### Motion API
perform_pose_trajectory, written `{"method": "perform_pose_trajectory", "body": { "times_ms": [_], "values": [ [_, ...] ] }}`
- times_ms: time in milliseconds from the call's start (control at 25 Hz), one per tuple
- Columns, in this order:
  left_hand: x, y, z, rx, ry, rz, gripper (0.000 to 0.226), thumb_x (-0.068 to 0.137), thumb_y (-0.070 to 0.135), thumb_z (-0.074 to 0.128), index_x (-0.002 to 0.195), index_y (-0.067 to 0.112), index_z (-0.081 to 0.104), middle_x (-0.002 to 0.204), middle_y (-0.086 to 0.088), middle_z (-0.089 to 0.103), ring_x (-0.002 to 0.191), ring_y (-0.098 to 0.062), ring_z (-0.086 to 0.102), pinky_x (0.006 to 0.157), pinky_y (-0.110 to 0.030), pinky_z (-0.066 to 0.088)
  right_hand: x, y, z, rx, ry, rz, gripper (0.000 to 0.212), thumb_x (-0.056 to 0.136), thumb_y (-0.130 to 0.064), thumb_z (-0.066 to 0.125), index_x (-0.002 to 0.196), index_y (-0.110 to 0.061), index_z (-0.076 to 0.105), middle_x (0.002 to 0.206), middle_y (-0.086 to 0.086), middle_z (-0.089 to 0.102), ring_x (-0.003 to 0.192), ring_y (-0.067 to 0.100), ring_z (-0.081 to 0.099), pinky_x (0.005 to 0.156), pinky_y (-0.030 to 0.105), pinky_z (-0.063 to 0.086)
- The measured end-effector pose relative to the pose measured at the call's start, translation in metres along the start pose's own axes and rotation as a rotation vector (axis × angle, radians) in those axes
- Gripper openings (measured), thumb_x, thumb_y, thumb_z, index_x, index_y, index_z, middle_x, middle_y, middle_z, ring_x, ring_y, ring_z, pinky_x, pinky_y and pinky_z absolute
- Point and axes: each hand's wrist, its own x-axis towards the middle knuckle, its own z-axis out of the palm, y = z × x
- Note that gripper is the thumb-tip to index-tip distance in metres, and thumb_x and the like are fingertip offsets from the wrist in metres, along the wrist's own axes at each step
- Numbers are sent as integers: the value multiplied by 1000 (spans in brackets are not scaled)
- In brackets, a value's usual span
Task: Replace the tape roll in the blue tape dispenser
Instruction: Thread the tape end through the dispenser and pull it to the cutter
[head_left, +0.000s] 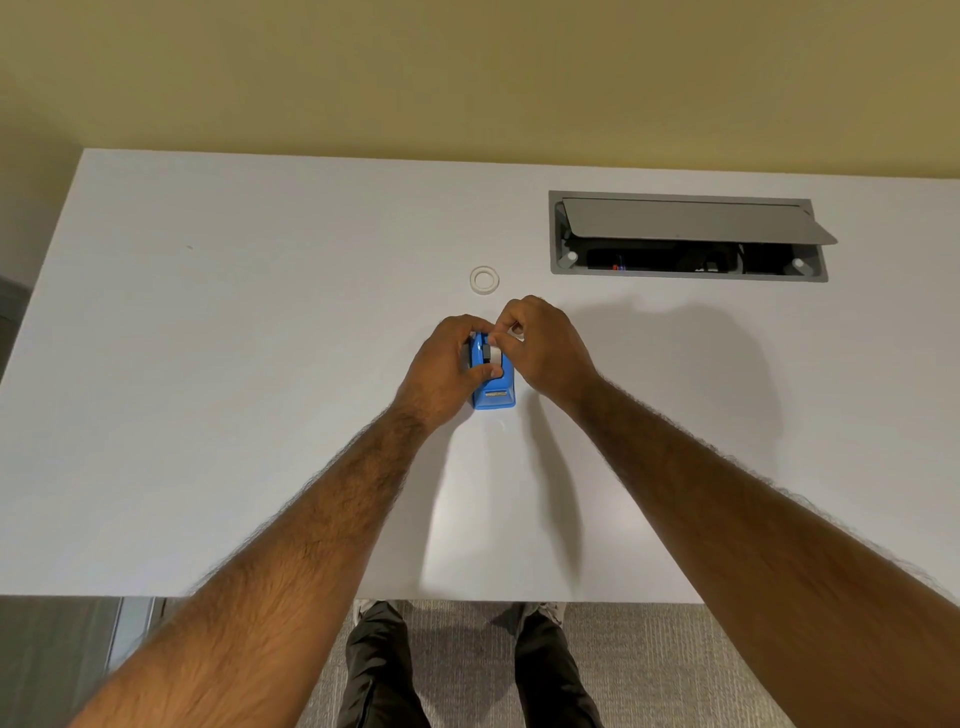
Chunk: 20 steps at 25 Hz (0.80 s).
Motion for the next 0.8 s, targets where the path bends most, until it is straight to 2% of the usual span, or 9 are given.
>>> {"method": "perform_pose_trajectory", "body": {
  "times_ms": [120, 240, 400, 720, 800],
  "values": [
    [0, 1, 1, 5, 1, 0, 45, 81, 20, 79, 118, 24, 55, 119, 3, 60, 102, -15, 59, 89, -19, 45, 3, 1, 0, 18, 14, 34, 15, 90, -21, 62, 87, -7, 65, 89, 8, 67, 80, 17, 59, 71, 22, 44],
    [0, -1, -2, -82, 5, -51, 55, 78, 28, 83, 125, 20, 56, 126, 3, 57, 107, -14, 59, 94, -23, 46, 2, 4, -1, 4, 31, 44, 12, 88, -23, 63, 84, -12, 67, 88, 4, 67, 79, 14, 58, 71, 24, 48],
    [1, -2, -4, -80, 21, -41, 44, 84, 34, 77, 123, 20, 62, 125, 3, 58, 111, -16, 59, 100, -33, 48, -4, 8, 2, -9, 53, 31, 10, 85, -23, 63, 82, -14, 64, 88, 3, 65, 82, 17, 58, 74, 30, 50],
    [1, 2, -7, -52, 4, 5, 41, 80, 19, 79, 117, 20, 61, 124, 2, 57, 110, -16, 57, 99, -30, 46, 4, 0, 2, -16, 49, 44, 13, 88, -21, 62, 84, -10, 66, 90, 7, 68, 80, 15, 58, 75, 29, 53],
    [0, 4, -5, -27, 2, 12, 43, 80, 15, 79, 118, 19, 59, 125, 1, 57, 110, -18, 57, 99, -32, 47, 7, -1, 1, -15, 44, 50, 15, 90, -19, 61, 88, -6, 67, 92, 10, 70, 79, 14, 57, 74, 24, 48]
  ]
}}
